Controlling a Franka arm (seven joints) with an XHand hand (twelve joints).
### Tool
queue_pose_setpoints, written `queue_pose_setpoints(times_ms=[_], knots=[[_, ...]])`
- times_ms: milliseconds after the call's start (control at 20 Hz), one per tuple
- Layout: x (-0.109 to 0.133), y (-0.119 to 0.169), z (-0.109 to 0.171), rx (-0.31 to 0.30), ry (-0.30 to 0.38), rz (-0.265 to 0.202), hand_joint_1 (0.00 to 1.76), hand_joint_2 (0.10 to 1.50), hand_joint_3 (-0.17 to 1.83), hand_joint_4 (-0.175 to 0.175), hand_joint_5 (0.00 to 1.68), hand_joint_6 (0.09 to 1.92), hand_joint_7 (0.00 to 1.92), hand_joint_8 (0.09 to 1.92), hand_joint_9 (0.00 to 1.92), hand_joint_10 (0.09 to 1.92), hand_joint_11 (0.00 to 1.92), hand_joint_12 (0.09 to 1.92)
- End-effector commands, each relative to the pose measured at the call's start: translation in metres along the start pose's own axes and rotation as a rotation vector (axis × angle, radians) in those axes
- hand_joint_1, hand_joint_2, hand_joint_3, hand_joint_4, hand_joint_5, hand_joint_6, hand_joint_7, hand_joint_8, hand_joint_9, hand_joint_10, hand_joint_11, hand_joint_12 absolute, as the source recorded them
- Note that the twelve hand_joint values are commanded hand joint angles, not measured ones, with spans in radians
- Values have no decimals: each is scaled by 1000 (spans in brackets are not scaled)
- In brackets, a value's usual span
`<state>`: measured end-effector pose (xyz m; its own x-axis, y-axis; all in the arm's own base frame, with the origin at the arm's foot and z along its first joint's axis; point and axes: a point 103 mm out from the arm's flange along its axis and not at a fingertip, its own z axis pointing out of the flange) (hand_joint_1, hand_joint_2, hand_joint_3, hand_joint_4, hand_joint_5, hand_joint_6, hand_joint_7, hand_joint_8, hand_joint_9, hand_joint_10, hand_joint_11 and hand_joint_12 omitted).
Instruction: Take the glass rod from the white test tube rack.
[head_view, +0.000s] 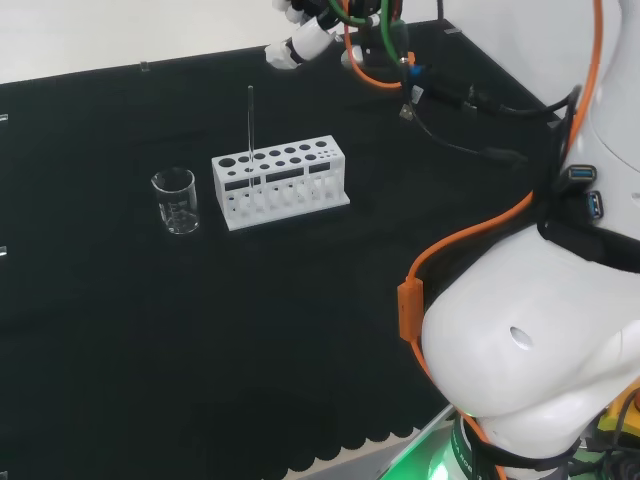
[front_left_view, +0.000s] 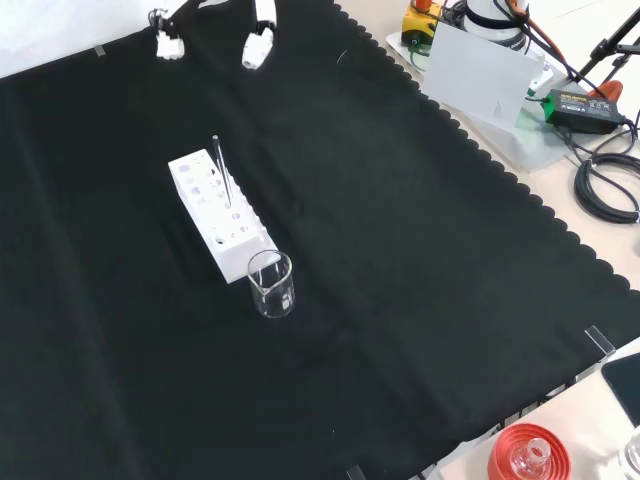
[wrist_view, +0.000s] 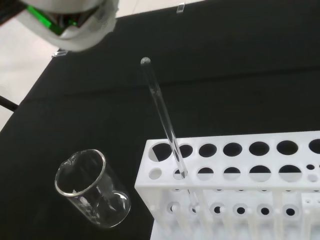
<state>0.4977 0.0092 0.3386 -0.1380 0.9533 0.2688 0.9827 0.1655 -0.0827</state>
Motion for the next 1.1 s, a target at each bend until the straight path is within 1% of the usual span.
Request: queue_pose_setpoints(times_ms=[50, 300, 400, 450, 550, 600, 650, 700, 1100], knots=[[8, 18, 11, 29, 8, -8, 827, 494, 644, -175, 184, 787, 401, 997, 496, 947, 378, 1444], [17, 29, 20, 62, -6, -16, 819, 491, 657, -175, 203, 830, 452, 976, 550, 928, 412, 1433], [20, 31, 22, 88, -7, -14, 818, 490, 661, -175, 217, 847, 477, 967, 573, 916, 431, 1427], [20, 31, 22, 104, -6, -10, 817, 490, 662, -175, 224, 853, 485, 965, 580, 914, 438, 1426], [20, 31, 22, 112, -7, -12, 815, 491, 663, -175, 234, 866, 496, 960, 589, 908, 451, 1420], [21, 31, 22, 123, 6, -12, 814, 492, 663, -175, 237, 873, 501, 958, 593, 905, 457, 1417], [23, 37, 33, 121, -22, -8, 813, 492, 663, -175, 241, 879, 505, 957, 597, 904, 462, 1415], [23, 39, 39, 129, -28, -9, 812, 493, 663, -175, 244, 884, 510, 957, 601, 903, 467, 1415], [38, 39, 64, 182, -12, -26, 802, 497, 662, -175, 248, 902, 525, 956, 612, 901, 487, 1411]])
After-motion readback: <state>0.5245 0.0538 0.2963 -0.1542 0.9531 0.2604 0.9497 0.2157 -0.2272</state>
